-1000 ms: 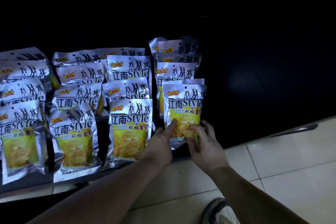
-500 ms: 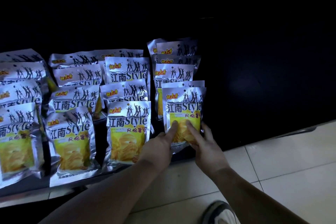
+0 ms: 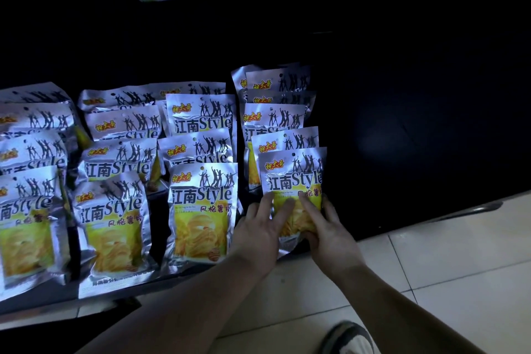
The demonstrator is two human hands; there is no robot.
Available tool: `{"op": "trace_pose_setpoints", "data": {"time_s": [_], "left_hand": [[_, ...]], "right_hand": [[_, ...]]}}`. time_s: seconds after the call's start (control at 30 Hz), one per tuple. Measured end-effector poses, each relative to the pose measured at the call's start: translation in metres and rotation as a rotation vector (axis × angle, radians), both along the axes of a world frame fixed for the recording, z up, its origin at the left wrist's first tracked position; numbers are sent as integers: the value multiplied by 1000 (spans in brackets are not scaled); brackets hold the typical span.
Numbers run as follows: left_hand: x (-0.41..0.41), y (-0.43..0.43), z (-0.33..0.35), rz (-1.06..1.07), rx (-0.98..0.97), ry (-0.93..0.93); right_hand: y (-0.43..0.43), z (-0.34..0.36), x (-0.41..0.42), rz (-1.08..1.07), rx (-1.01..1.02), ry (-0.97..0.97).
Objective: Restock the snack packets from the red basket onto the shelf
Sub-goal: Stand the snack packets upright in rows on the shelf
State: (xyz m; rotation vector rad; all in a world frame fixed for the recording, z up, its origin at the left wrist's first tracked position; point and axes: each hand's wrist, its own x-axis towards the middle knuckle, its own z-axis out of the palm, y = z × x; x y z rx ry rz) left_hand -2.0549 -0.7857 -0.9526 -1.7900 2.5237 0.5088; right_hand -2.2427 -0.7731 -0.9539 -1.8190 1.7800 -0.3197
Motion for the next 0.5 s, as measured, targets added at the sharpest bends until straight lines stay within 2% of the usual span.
{"op": "trace_pose_setpoints", "data": {"time_s": [0.27, 0.37, 0.5], "left_hand": [[-3, -16, 5, 12, -34, -34], [-4, -12, 6, 23, -11, 4], [-6, -7, 12, 6, -46, 5]], "right_hand": [[-21, 10, -6, 38, 45, 32], [-14, 13, -10, -7, 7, -14], [-11, 17, -6, -60, -40, 18]]}}
